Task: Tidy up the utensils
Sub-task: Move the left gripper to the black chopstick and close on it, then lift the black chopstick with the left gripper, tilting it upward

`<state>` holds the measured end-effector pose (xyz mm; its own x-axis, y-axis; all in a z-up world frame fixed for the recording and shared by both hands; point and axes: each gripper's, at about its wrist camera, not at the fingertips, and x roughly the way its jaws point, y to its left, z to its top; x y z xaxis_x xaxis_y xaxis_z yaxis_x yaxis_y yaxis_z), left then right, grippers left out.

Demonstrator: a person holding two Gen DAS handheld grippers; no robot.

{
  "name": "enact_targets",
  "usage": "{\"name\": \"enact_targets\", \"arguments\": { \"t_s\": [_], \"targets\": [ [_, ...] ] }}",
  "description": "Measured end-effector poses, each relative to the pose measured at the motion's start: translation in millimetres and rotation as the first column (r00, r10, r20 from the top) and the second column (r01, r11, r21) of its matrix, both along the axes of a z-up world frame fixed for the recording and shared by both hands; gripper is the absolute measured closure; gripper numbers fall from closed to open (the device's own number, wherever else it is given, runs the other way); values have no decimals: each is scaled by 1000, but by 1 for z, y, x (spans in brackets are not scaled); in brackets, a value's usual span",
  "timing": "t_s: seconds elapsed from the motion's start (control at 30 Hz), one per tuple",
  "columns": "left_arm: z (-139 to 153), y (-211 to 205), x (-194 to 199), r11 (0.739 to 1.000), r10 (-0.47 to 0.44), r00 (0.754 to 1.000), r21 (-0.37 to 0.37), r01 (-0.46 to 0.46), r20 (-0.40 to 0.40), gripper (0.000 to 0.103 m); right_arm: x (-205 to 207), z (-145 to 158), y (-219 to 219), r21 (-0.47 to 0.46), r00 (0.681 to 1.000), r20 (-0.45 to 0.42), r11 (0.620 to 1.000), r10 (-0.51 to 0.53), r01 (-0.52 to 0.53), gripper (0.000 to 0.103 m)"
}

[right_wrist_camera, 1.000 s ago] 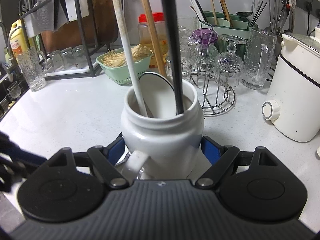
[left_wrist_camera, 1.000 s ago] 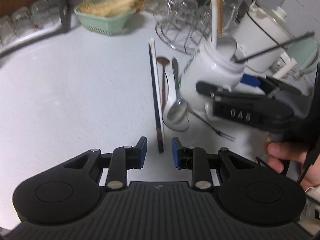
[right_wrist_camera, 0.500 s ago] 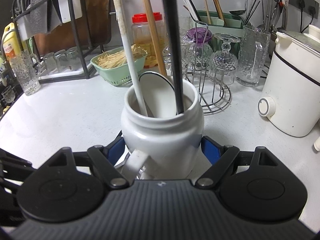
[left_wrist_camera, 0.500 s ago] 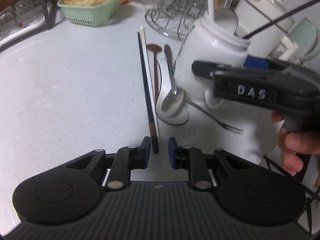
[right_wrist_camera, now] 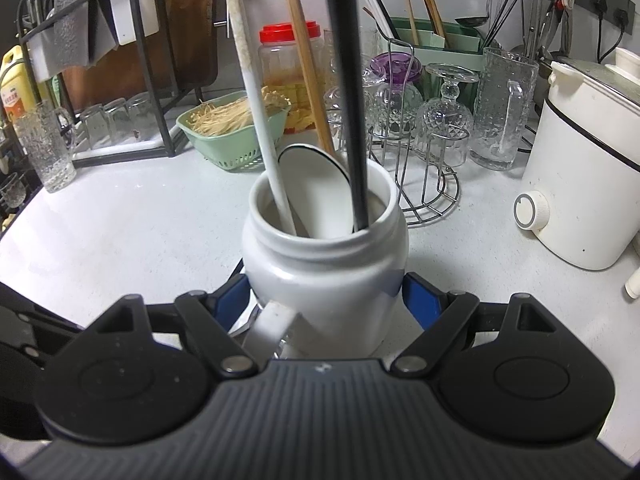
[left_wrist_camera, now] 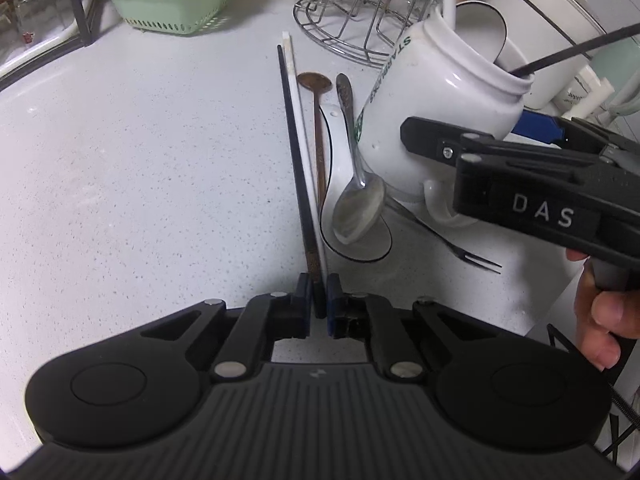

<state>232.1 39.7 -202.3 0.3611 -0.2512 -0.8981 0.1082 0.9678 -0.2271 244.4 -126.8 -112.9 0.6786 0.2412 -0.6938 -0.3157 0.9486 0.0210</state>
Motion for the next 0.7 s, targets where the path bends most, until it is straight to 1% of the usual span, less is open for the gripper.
{"name": "enact_targets", "arguments": {
  "t_s": [0.07, 0.13, 0.3, 0.4, 0.47, 0.6, 0.7],
  "targets": [
    [-1, 4, 0, 1000, 14, 1000, -23, -14, -26, 95, 0, 0, 1, 1, 1000, 2, 1000, -8, 8, 18],
    [-1, 5, 2, 1000, 17, 999, -25, -18, -44, 95, -1, -1, 2, -2, 1000, 7, 1000, -14, 14, 18],
    [8, 1, -1, 998, 64, 998, 4, -64, -28, 96, -1, 0, 4, -7, 1000, 9, 1000, -22, 23, 18],
    [10, 2, -8, 991, 132, 991, -21, -133, -35, 96, -1, 0, 2, -2, 1000, 10, 1000, -22, 22, 18],
    [12, 2, -12, 984, 175, 984, -24, -176, -37, 96, 0, -1, 0, -2, 1000, 13, 1000, 4, -4, 18],
    [25, -4, -27, 981, 192, 981, -10, -192, -8, 96, 1, 0, -3, -3, 999, 10, 999, 33, -33, 18],
    [31, -8, -39, 977, 213, 977, -12, -214, -16, 96, 0, -1, -4, 1, 999, 19, 999, 43, -43, 18]
  ]
}}
